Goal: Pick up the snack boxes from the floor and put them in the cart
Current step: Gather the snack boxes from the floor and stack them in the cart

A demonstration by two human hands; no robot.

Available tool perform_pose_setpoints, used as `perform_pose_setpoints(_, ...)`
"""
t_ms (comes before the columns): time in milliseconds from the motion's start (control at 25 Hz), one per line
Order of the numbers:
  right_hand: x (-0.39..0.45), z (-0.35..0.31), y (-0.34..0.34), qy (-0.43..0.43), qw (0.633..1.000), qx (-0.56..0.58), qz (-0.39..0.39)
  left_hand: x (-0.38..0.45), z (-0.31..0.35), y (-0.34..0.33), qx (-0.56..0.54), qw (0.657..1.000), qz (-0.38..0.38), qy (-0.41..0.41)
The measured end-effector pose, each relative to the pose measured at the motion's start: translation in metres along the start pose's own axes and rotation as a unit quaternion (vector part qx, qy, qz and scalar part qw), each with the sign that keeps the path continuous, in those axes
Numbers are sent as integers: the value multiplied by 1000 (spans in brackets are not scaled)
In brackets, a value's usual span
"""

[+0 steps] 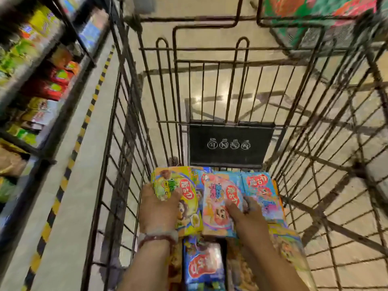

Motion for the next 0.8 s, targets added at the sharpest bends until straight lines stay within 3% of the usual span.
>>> perform_pose_setpoints(80,22,6,-14,27,999,-33,6,21,-8,-16,27,999,29,4)
perform_pose_setpoints(240,46,14,-38,99,986,-135,-4,47,0,-33,93,991,45,-82)
perform_pose_setpoints(320,40,3,-48,178,951,-251,22,50,4,-33,168,974,73,-136)
perform_pose_setpoints(400,33,-5,-59,269,885,-376,58,35,10,-39,257,935,90,-228)
perform_pose_setpoints(480,26,-10,-82,345,823,-452,25,20,4,-52,302,909,62,-281)
perform_pose_setpoints(560,26,-14,-108,377,779,-499,-40,25,-1,-65,343,896,-1,-283)
perform_pose_setpoints(680,38,-18,-135,371,758,-526,-102,46,-5,-77,407,870,-72,-269)
perform_pose_setpoints(800,44,-11,-137,354,751,-545,-116,56,-7,-78,365,890,-87,-261)
Point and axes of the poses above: each hand's wrist, its own x-axis towards the middle knuckle, its own y-axis out of the back of the hand, z = x × y, the point moved 9 cm from there along x, towards the middle knuckle, and after that the axes turned 6 degrees about x, right-handed, at the moved point
